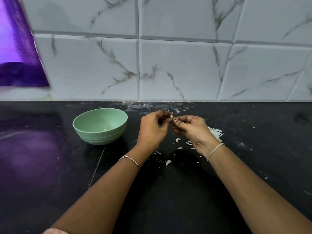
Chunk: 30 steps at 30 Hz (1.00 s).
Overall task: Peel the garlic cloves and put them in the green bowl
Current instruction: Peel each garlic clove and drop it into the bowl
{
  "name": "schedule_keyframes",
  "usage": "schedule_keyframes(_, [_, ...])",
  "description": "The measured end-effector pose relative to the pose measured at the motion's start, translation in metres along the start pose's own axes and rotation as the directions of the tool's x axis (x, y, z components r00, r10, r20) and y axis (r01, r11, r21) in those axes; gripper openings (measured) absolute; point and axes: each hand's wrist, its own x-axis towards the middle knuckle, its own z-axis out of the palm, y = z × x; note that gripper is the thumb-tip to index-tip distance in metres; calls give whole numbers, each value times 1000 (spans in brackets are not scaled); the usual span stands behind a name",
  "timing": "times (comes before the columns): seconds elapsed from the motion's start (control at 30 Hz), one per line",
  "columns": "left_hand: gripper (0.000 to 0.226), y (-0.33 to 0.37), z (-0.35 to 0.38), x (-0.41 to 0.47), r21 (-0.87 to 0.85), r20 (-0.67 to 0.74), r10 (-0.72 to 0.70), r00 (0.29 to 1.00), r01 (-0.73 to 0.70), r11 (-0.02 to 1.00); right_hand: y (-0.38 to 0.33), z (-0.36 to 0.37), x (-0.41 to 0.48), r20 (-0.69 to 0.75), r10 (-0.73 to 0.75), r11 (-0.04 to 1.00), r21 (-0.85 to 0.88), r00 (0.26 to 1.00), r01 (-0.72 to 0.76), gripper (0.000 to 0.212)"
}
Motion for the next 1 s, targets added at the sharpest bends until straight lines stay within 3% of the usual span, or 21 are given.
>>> schedule_keyframes(0.23, [11,0,-2,2,-41,-27,-52,998,51,998,-6,0,-1,-20,1,1000,-1,1000,-1,3])
schedule_keyframes(0.77, [19,-2,0,3,-312,150,-171,974,211,926,-7,-7,1,67,85,996,-22,994,-84,10])
schedule_keyframes(0.87, [18,-1,1,1,-303,161,-160,974,203,931,-5,-4,1,62,9,986,-167,998,2,13])
schedule_keyframes(1.0, [18,-2,3,-2,-293,154,-156,976,196,936,-4,-1,0,55,-137,857,-494,989,147,13])
